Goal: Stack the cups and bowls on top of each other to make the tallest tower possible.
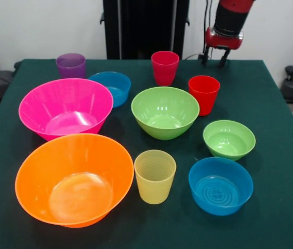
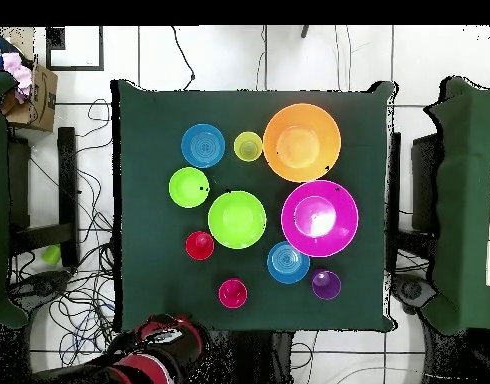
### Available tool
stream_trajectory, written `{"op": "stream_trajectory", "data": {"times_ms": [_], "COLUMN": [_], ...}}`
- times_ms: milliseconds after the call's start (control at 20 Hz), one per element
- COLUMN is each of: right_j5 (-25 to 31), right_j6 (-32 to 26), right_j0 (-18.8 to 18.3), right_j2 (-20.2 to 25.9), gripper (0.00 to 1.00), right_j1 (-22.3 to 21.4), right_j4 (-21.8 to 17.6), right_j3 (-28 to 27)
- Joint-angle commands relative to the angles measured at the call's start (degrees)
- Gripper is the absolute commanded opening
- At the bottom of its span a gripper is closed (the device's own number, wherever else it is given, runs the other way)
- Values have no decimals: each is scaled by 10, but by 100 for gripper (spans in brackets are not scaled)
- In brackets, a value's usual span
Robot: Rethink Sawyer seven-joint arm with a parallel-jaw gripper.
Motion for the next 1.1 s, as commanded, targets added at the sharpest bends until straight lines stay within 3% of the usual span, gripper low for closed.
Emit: {"op": "stream_trajectory", "data": {"times_ms": [50, 200, 1100], "right_j5": [24, 5, -100], "right_j6": [93, 93, 120], "right_j0": [9, 7, 7], "right_j2": [28, 29, 32], "gripper": [100, 100, 100], "right_j1": [-28, -29, 61], "right_j4": [42, 40, 45], "right_j3": [-64, -67, -91]}}
